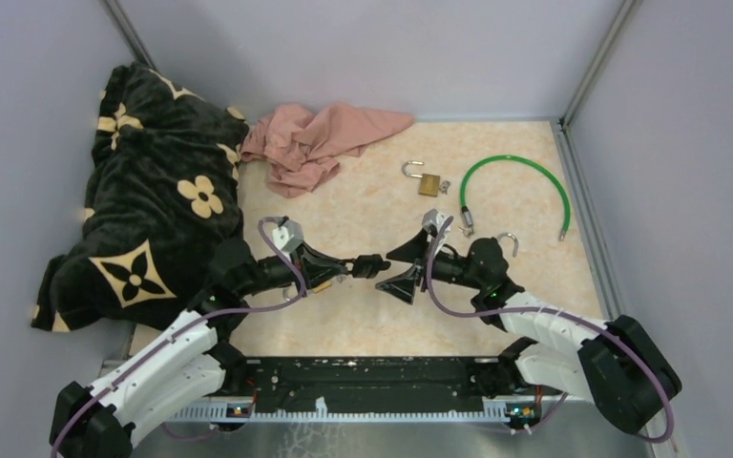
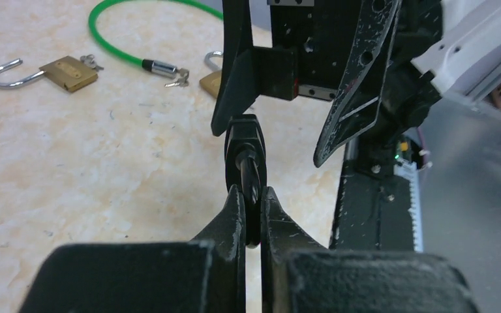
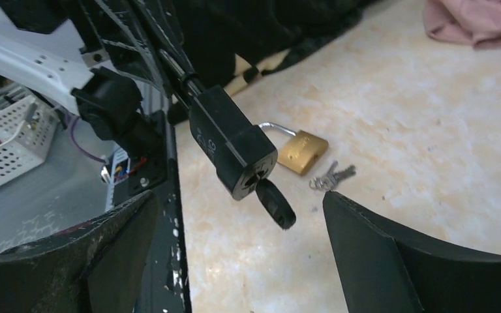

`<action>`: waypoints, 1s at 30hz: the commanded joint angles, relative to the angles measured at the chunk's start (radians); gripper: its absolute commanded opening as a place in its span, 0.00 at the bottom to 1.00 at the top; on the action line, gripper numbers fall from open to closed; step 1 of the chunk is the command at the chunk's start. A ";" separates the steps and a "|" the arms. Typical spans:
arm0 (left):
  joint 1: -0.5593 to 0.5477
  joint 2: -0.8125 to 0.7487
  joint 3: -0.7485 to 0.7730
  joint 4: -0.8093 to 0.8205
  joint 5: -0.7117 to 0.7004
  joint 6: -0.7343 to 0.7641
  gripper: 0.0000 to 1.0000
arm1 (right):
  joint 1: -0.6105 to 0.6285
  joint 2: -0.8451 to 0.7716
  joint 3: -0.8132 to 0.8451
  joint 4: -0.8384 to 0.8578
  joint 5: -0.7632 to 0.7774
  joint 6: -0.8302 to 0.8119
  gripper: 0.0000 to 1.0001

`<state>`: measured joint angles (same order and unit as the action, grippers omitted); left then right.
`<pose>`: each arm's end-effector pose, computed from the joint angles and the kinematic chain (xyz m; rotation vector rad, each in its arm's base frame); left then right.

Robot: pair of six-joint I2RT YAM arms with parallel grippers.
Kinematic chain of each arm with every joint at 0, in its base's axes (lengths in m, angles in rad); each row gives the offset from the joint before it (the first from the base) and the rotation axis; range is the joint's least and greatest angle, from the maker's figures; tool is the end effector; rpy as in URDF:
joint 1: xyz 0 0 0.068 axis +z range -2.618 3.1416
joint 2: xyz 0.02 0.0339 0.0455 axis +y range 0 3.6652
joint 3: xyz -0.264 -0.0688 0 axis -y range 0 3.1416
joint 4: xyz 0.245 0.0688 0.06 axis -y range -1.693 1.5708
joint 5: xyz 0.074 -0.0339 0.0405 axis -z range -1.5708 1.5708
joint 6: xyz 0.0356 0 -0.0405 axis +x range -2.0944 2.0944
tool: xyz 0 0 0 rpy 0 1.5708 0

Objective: Lock with the key
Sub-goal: Pick up the lock from the center of the board, then lock the lock.

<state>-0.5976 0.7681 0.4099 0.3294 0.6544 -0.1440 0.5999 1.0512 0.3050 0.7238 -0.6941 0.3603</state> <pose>0.1389 -0.1208 0.2643 0.8850 1.4587 -1.0830 0.1612 0.1379 0.2181 -0.7752 1.5656 1.2722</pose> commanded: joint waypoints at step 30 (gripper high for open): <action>0.039 -0.095 0.034 0.259 0.075 -0.388 0.00 | 0.129 0.232 0.173 0.673 -0.102 0.323 0.00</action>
<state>-0.5602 0.6815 0.4191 0.4919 0.7452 -0.4831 0.7002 1.3743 0.3950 1.4448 -0.8349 0.7509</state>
